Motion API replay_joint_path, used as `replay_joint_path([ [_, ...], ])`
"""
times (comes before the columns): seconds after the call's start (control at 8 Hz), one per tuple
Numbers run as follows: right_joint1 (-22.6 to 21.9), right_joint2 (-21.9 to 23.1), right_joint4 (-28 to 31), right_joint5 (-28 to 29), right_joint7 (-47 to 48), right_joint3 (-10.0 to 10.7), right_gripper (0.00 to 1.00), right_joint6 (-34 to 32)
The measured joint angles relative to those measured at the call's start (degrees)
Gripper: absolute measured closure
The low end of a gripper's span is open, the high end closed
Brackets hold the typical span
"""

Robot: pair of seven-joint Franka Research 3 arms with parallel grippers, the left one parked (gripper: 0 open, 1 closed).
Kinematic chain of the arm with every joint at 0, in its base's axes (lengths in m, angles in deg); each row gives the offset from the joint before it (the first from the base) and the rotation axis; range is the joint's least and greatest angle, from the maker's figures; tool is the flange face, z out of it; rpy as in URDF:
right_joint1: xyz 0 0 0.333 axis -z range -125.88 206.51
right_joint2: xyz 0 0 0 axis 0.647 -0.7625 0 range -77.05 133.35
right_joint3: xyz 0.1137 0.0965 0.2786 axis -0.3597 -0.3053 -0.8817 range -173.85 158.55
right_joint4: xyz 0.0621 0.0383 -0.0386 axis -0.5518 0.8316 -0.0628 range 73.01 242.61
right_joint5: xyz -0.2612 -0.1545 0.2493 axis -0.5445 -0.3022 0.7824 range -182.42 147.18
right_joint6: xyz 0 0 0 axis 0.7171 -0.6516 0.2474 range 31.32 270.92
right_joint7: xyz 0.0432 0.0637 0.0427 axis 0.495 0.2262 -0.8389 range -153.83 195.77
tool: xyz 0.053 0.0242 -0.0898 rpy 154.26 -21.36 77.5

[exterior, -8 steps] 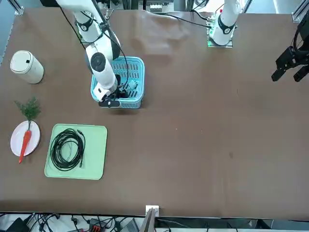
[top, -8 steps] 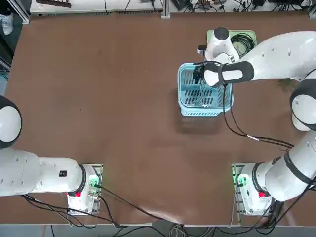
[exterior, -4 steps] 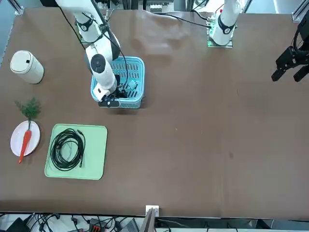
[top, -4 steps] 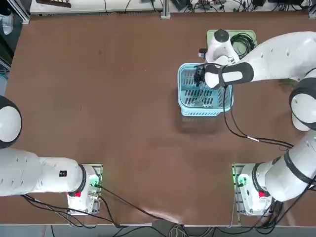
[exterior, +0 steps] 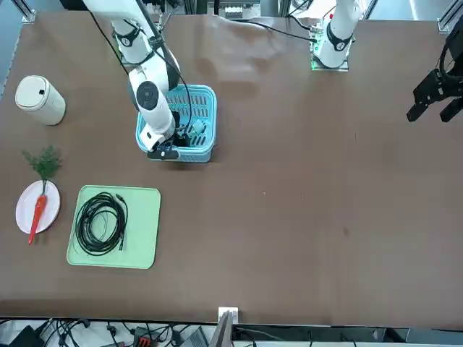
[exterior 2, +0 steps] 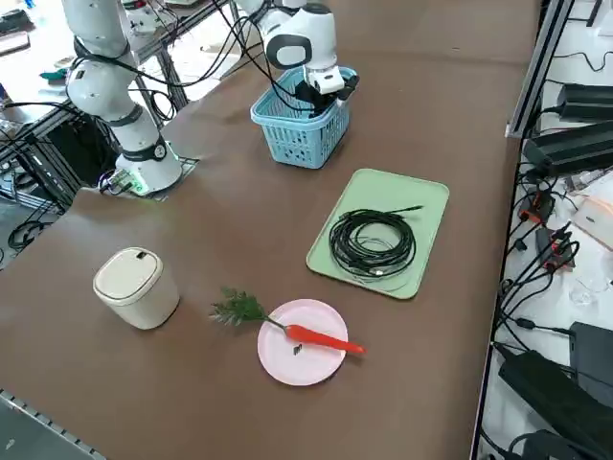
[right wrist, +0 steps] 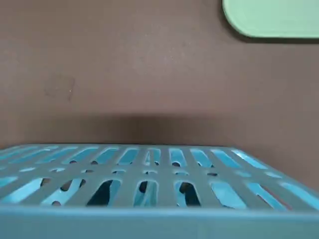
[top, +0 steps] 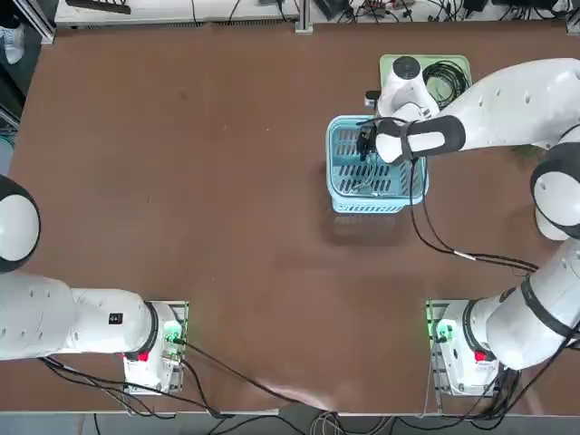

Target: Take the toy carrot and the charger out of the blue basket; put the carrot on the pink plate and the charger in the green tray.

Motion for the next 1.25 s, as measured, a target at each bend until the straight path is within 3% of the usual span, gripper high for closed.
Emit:
replay_joint_path([
  [0.12,-0.06,-0.09,0.02,0.0,0.0,-0.01,0.14,0.02],
  [0.5,-0.07,-0.15,0.03,0.0,0.01,-0.01,0.73,0.02],
  [0.62,-0.07,-0.15,0.03,0.0,0.03,-0.01,0.82,0.02],
  [1.25,-0.07,1.98,-0.05,0.0,0.15,-0.01,0.95,-1.65],
])
